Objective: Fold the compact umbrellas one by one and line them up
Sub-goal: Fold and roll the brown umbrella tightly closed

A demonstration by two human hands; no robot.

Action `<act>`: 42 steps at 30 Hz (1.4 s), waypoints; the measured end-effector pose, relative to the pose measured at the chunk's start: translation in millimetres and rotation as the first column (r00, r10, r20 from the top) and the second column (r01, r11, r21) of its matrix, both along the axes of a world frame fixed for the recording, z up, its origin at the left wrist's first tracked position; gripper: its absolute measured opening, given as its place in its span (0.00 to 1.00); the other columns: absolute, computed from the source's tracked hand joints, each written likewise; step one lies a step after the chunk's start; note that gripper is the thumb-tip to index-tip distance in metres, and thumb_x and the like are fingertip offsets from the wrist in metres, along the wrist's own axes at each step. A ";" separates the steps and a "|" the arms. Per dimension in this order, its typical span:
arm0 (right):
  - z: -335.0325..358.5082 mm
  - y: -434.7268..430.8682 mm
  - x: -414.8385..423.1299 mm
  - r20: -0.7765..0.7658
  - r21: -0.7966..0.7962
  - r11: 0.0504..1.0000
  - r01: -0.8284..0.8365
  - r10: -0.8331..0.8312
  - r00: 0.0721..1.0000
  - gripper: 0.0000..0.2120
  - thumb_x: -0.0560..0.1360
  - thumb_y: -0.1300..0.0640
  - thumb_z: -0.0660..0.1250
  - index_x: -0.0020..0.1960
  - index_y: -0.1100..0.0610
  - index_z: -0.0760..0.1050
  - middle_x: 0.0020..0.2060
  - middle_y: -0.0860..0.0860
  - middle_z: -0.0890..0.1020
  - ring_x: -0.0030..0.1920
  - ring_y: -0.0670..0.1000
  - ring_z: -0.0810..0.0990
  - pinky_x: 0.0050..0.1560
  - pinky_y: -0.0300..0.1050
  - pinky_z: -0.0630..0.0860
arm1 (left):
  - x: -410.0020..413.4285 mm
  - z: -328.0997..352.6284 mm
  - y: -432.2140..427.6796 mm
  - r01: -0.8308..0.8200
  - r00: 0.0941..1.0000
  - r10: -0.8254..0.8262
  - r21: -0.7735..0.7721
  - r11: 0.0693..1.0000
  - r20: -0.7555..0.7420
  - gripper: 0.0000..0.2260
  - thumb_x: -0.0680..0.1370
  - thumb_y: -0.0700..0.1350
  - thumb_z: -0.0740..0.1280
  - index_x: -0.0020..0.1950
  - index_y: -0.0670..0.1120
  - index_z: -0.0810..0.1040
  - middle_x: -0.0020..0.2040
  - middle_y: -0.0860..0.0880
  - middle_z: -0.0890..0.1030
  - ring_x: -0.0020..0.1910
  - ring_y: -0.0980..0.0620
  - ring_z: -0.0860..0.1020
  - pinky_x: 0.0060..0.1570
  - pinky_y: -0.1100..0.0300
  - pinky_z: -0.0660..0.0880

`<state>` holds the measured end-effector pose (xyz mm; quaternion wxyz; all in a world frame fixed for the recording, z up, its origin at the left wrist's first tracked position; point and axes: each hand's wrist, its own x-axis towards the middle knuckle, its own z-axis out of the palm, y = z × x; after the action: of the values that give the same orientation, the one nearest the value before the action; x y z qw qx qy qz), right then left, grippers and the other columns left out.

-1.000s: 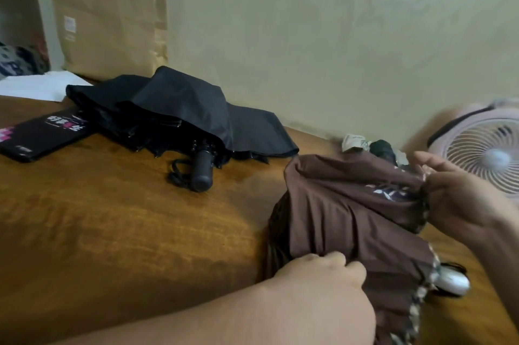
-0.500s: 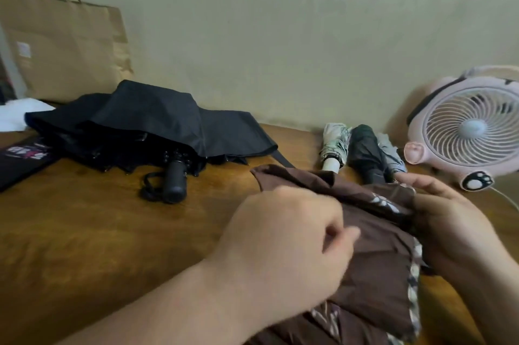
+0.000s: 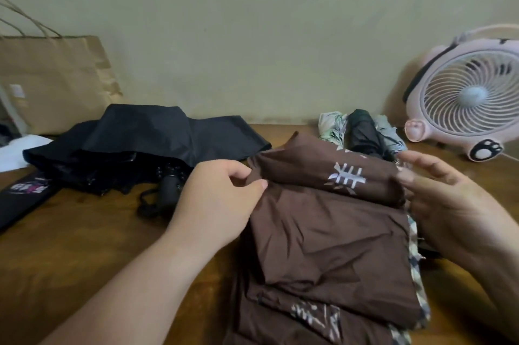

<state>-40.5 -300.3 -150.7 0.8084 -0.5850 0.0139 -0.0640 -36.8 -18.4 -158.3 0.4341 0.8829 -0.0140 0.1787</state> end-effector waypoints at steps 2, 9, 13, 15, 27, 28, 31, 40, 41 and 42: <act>0.7 3.9 -1.9 0.010 -0.082 0.997 -0.001 0.002 1.000 0.20 0.65 0.66 0.72 0.55 0.54 0.82 0.48 0.60 0.84 0.43 0.55 0.83 0.41 0.42 0.83 | -0.6 -5.4 -2.3 -0.019 0.995 0.012 0.070 0.997 0.101 0.10 0.75 0.49 0.76 0.34 0.52 0.81 0.34 0.57 0.81 0.38 0.61 0.78 0.34 0.71 0.70; -4.9 14.5 -5.4 0.093 -0.142 0.982 0.127 -0.115 0.989 0.07 0.66 0.59 0.76 0.44 0.52 0.84 0.45 0.58 0.84 0.38 0.52 0.81 0.39 0.42 0.77 | 0.5 -13.7 -4.3 0.027 0.943 -0.100 0.223 0.974 0.318 0.06 0.76 0.41 0.73 0.39 0.48 0.81 0.41 0.57 0.79 0.42 0.58 0.77 0.44 0.63 0.73; -8.1 13.6 -7.3 0.132 -0.172 0.976 0.133 -0.111 0.985 0.07 0.66 0.57 0.76 0.43 0.53 0.84 0.40 0.53 0.85 0.44 0.54 0.80 0.46 0.43 0.77 | -1.6 -18.6 -9.3 0.121 0.931 -0.219 0.317 0.941 0.293 0.08 0.79 0.48 0.67 0.46 0.48 0.85 0.45 0.57 0.77 0.49 0.56 0.76 0.51 0.59 0.74; -10.9 12.2 -6.2 0.152 -0.172 0.978 0.115 -0.089 0.984 0.05 0.69 0.63 0.73 0.42 0.54 0.84 0.37 0.51 0.84 0.41 0.50 0.81 0.42 0.35 0.79 | -3.9 -19.1 -11.3 0.173 0.933 -0.271 0.367 0.914 0.236 0.11 0.79 0.54 0.66 0.49 0.50 0.85 0.46 0.59 0.75 0.52 0.57 0.74 0.55 0.60 0.73; -15.2 12.1 -13.7 0.169 -0.165 0.979 0.119 -0.091 0.981 0.20 0.74 0.79 0.57 0.37 0.58 0.77 0.28 0.52 0.80 0.27 0.46 0.77 0.28 0.33 0.74 | 2.5 -13.3 -9.2 0.153 0.987 -0.153 -0.002 0.988 -0.044 0.12 0.79 0.47 0.68 0.38 0.60 0.85 0.66 0.66 0.71 0.69 0.63 0.65 0.61 0.73 0.58; -16.5 11.9 -13.6 0.177 -0.167 0.979 0.119 -0.089 0.980 0.21 0.74 0.79 0.56 0.36 0.58 0.77 0.28 0.52 0.80 0.28 0.46 0.77 0.29 0.33 0.74 | 0.3 -10.7 -8.4 0.179 0.983 -0.178 0.000 0.984 -0.032 0.12 0.78 0.47 0.69 0.38 0.61 0.86 0.66 0.69 0.71 0.68 0.65 0.66 0.64 0.70 0.59; -20.2 9.8 -14.8 0.206 -0.218 0.969 0.120 -0.075 0.976 0.25 0.74 0.80 0.57 0.35 0.55 0.80 0.30 0.51 0.79 0.30 0.47 0.75 0.30 0.32 0.71 | -1.3 -9.2 -3.7 0.280 0.960 -0.280 0.004 0.960 -0.008 0.11 0.77 0.45 0.73 0.39 0.60 0.86 0.53 0.70 0.80 0.60 0.66 0.76 0.63 0.70 0.68; -6.9 6.2 -24.9 0.261 -0.591 0.794 0.140 0.023 0.965 0.34 0.69 0.84 0.59 0.59 0.49 0.77 0.41 0.60 0.85 0.32 0.65 0.71 0.33 0.49 0.67 | 0.5 -12.9 2.0 0.302 0.949 -0.300 -0.004 0.953 0.095 0.20 0.73 0.36 0.76 0.50 0.59 0.74 0.43 0.57 0.81 0.44 0.55 0.77 0.45 0.67 0.72; -4.7 4.2 -27.0 0.266 -0.674 0.721 0.159 0.036 0.963 0.37 0.68 0.83 0.60 0.62 0.46 0.75 0.40 0.58 0.85 0.31 0.65 0.73 0.30 0.49 0.68 | 0.7 -12.1 4.1 0.331 0.935 -0.333 0.038 0.943 0.119 0.18 0.72 0.35 0.76 0.47 0.58 0.78 0.43 0.57 0.80 0.43 0.54 0.76 0.45 0.68 0.70; -2.3 2.3 -29.8 0.265 -0.739 0.652 0.169 0.051 0.963 0.41 0.67 0.82 0.61 0.65 0.42 0.73 0.39 0.56 0.85 0.31 0.61 0.74 0.29 0.48 0.69 | 1.1 -11.5 6.0 0.363 0.918 -0.371 0.083 0.928 0.137 0.18 0.71 0.33 0.76 0.43 0.57 0.80 0.43 0.56 0.79 0.43 0.53 0.76 0.45 0.66 0.70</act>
<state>-70.3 -298.0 -153.0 0.4836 -0.8532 -0.1016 -0.1670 -35.8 -12.4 -169.8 0.4327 0.8603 -0.2169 0.1598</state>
